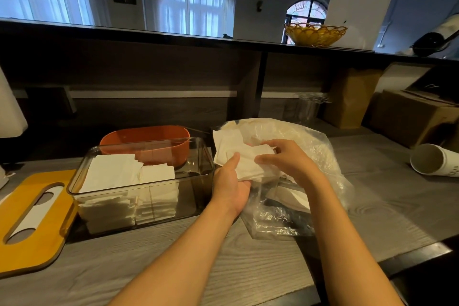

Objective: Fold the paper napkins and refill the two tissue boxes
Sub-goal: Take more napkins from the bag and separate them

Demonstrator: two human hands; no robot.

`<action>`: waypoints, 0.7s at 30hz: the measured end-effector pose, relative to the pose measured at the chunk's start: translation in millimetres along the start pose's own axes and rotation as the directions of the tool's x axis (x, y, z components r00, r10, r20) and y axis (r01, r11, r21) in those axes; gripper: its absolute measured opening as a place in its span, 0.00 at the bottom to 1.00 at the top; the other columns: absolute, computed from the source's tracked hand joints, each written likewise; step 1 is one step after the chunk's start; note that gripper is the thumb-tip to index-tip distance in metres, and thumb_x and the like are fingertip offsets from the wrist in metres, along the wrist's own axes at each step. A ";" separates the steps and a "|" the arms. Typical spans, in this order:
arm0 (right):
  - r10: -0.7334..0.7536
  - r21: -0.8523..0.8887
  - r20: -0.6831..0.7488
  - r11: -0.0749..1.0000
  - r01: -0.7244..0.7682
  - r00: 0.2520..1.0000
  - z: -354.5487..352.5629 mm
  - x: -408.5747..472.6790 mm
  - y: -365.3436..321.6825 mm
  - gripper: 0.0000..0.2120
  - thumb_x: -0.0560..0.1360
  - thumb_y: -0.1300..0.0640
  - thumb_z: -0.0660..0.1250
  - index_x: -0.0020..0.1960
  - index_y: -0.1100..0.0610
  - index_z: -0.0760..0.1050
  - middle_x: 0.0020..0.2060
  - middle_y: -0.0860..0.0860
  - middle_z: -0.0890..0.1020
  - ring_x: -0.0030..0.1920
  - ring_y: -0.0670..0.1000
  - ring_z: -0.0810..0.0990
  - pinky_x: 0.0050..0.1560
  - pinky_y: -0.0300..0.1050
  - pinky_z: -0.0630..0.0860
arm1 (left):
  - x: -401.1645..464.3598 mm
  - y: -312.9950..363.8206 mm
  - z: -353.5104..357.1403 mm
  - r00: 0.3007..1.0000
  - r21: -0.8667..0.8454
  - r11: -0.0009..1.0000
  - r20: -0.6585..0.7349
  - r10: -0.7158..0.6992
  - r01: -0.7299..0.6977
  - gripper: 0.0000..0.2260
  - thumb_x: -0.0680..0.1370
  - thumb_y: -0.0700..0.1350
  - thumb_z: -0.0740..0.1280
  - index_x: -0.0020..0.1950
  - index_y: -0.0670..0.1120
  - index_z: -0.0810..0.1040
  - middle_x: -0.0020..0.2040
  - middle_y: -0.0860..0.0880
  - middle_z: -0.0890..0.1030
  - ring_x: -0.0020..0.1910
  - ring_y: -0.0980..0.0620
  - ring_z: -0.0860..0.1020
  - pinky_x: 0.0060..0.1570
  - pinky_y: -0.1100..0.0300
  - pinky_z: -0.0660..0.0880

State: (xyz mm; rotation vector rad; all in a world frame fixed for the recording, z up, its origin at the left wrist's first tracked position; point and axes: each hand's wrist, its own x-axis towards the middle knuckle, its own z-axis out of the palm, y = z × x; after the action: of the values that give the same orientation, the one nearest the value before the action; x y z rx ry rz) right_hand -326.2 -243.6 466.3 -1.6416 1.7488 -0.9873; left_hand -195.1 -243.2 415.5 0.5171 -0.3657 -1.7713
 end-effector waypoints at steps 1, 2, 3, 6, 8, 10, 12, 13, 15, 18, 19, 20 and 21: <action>0.019 0.025 -0.006 1.000 -0.019 1.000 -0.9 -0.4 0.5 0.24 0.72 0.56 0.76 0.67 0.54 0.76 0.54 0.48 0.77 0.45 0.44 0.77 0.39 0.35 0.74 | -0.5 0.6 0.2 1.000 -0.008 1.000 0.004 -0.002 0.002 0.07 0.84 0.43 0.62 0.59 0.46 0.78 0.53 0.42 0.85 0.51 0.42 0.83 0.46 0.47 0.80; 0.032 0.046 -0.023 0.998 -0.031 0.999 -1.4 -0.1 0.4 0.25 0.72 0.57 0.77 0.67 0.55 0.77 0.56 0.49 0.78 0.48 0.47 0.78 0.43 0.38 0.77 | -1.0 1.0 0.5 1.000 -0.018 1.000 0.007 -0.003 0.003 0.07 0.84 0.45 0.62 0.59 0.47 0.78 0.52 0.42 0.85 0.51 0.42 0.83 0.46 0.46 0.80; 0.039 0.062 -0.053 0.997 -0.035 0.998 -1.8 -0.1 -0.5 0.26 0.71 0.59 0.78 0.68 0.55 0.77 0.58 0.50 0.77 0.52 0.50 0.78 0.47 0.41 0.78 | -1.0 0.9 0.5 1.000 -0.027 1.000 0.006 0.004 -0.004 0.09 0.84 0.47 0.62 0.61 0.47 0.77 0.53 0.42 0.85 0.52 0.42 0.83 0.46 0.46 0.80; 0.060 0.081 -0.157 0.996 -0.048 0.986 -1.4 0.5 -2.8 0.28 0.69 0.60 0.79 0.68 0.53 0.76 0.56 0.50 0.74 0.55 0.51 0.74 0.43 0.39 0.77 | -0.4 1.0 0.5 1.000 -0.065 0.998 0.005 0.023 -0.023 0.16 0.84 0.52 0.60 0.69 0.46 0.75 0.59 0.41 0.83 0.56 0.41 0.82 0.47 0.46 0.80; 0.069 0.133 -0.238 0.990 -0.038 0.969 -1.7 0.3 -2.4 0.28 0.68 0.61 0.79 0.66 0.52 0.77 0.55 0.49 0.76 0.51 0.50 0.77 0.42 0.40 0.79 | -2.4 2.0 1.2 0.999 -0.055 0.998 0.022 0.024 -0.023 0.18 0.85 0.53 0.59 0.70 0.46 0.74 0.60 0.41 0.82 0.56 0.41 0.82 0.48 0.47 0.79; 0.031 0.316 -0.304 0.946 0.070 0.952 -4.8 -0.2 0.0 0.22 0.69 0.63 0.78 0.62 0.53 0.79 0.54 0.50 0.82 0.48 0.51 0.82 0.43 0.44 0.82 | -3.7 1.7 1.1 0.997 -0.022 0.999 0.065 0.030 -0.028 0.17 0.85 0.54 0.57 0.68 0.47 0.75 0.60 0.41 0.82 0.58 0.41 0.81 0.54 0.45 0.78; -0.013 0.510 -0.338 0.838 0.194 0.941 -12.0 -3.3 -1.9 0.18 0.72 0.64 0.75 0.60 0.54 0.78 0.52 0.51 0.82 0.51 0.52 0.82 0.46 0.45 0.82 | -3.5 0.3 0.0 0.994 -0.001 1.000 0.103 0.029 -0.029 0.20 0.84 0.56 0.56 0.69 0.46 0.75 0.62 0.40 0.82 0.62 0.40 0.79 0.62 0.42 0.75; -0.039 0.575 -0.336 0.783 0.238 0.941 -15.6 -5.0 -3.7 0.17 0.73 0.65 0.73 0.60 0.54 0.77 0.52 0.51 0.81 0.53 0.52 0.81 0.48 0.46 0.82 | -1.9 -0.6 -1.4 0.992 0.001 0.999 0.124 0.032 -0.032 0.22 0.84 0.57 0.55 0.71 0.46 0.74 0.64 0.40 0.81 0.65 0.38 0.77 0.66 0.40 0.72; -0.091 0.635 -0.320 0.718 0.284 0.943 -20.1 -8.3 -7.9 0.19 0.74 0.67 0.70 0.61 0.52 0.75 0.53 0.52 0.79 0.54 0.54 0.80 0.49 0.49 0.83 | -1.0 0.0 -2.9 0.989 -0.006 1.000 0.148 0.028 -0.028 0.25 0.83 0.60 0.54 0.72 0.47 0.74 0.67 0.40 0.79 0.68 0.37 0.75 0.70 0.39 0.69; -0.106 0.686 -0.259 0.680 0.260 0.960 -21.2 -12.7 -11.1 0.27 0.73 0.68 0.71 0.68 0.50 0.73 0.57 0.52 0.79 0.52 0.55 0.83 0.46 0.48 0.83 | -1.8 1.1 -3.3 0.982 0.034 0.999 0.185 -0.027 0.021 0.27 0.82 0.63 0.53 0.71 0.48 0.75 0.67 0.40 0.79 0.68 0.37 0.75 0.66 0.43 0.72; -0.100 0.706 -0.232 0.668 0.238 0.968 -22.1 -14.0 -11.4 0.29 0.72 0.69 0.72 0.69 0.49 0.72 0.57 0.53 0.80 0.51 0.55 0.84 0.44 0.46 0.83 | -2.9 0.7 -2.9 0.978 0.055 0.998 0.201 -0.046 0.036 0.28 0.81 0.64 0.53 0.72 0.48 0.75 0.67 0.40 0.79 0.69 0.37 0.74 0.68 0.43 0.71; -0.098 0.718 -0.202 0.662 0.216 0.974 -23.2 -14.8 -11.5 0.29 0.72 0.69 0.72 0.70 0.49 0.72 0.56 0.54 0.80 0.49 0.55 0.85 0.42 0.45 0.83 | -3.0 -0.4 -3.0 0.975 0.073 0.996 0.211 -0.064 0.049 0.29 0.81 0.65 0.52 0.73 0.48 0.74 0.67 0.40 0.79 0.69 0.37 0.74 0.70 0.42 0.69; -0.105 0.715 -0.171 0.671 0.197 0.980 -24.1 -15.8 -12.0 0.28 0.73 0.69 0.70 0.69 0.50 0.73 0.55 0.54 0.81 0.48 0.54 0.85 0.41 0.44 0.82 | -3.0 -1.2 -2.9 0.973 0.085 0.995 0.220 -0.074 0.056 0.30 0.81 0.66 0.52 0.73 0.49 0.73 0.67 0.40 0.79 0.69 0.37 0.74 0.71 0.41 0.69</action>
State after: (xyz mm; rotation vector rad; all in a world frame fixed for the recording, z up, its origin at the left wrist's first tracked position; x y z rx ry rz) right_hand -336.5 -224.4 488.6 -1.2043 1.0321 -1.6280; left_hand -194.0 -239.9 412.8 0.3895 -0.5829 -1.8903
